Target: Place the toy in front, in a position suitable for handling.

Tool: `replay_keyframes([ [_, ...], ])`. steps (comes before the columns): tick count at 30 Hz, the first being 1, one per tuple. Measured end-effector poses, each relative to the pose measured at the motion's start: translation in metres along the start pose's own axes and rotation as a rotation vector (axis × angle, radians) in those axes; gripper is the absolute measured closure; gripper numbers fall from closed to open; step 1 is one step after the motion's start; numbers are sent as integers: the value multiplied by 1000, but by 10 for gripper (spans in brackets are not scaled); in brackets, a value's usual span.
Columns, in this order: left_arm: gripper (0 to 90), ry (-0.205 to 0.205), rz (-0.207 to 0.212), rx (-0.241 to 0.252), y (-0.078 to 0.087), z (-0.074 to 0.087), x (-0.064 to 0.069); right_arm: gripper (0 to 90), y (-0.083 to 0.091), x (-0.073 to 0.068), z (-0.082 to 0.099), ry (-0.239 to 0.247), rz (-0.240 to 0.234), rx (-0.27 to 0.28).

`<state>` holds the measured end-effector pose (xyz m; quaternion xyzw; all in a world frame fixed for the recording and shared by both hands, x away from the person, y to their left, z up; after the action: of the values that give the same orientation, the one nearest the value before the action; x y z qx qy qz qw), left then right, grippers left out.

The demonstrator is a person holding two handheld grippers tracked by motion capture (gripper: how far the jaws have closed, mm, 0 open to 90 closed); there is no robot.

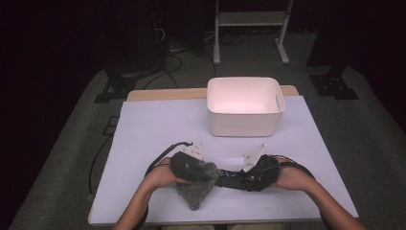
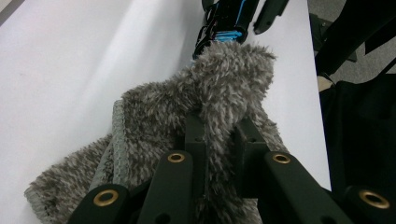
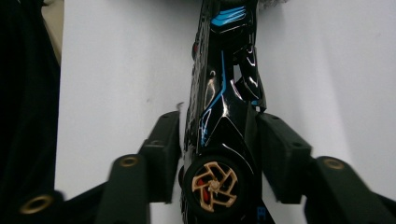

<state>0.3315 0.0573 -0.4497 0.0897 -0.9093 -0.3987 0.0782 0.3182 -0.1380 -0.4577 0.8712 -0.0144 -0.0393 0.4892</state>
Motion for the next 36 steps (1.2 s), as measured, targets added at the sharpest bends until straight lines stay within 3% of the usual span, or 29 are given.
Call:
replay_keyframes([
  [5, 789, 7, 5, 13, 0, 1, 0, 429, 8, 3, -7, -26, 1, 24],
  [11, 788, 11, 8, 20, 0, 2, 0, 424, -2, 5, -23, -13, -16, 11],
  [21, 788, 21, 21, 46, 0, 5, 1, 559, -25, 7, -35, 13, -24, -32],
  [26, 788, 34, 22, 56, 0, 5, 1, 570, -25, 6, -36, 11, -21, -39],
  [29, 789, 21, 16, 58, 3, 2, 3, 571, -25, 6, -37, 10, -26, -34],
  [34, 790, 8, -5, 68, 22, -4, 2, 572, -24, 5, -44, -1, -40, 60],
  [36, 790, 12, -15, 103, 36, -8, 1, 572, -23, 6, -50, -9, -54, 112],
])
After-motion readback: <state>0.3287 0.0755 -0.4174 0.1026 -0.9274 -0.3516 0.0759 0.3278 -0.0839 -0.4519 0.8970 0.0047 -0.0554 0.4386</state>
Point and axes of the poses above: each handheld gripper's, and its own axes: y roughly backward along the jaws, z roughly out of its underside, x roughly to its right, the point moved 6 cm from there along -y, roughly forward along the jaws, and after that the axes turned 7 degrees about -z, right-handed, at the moved point
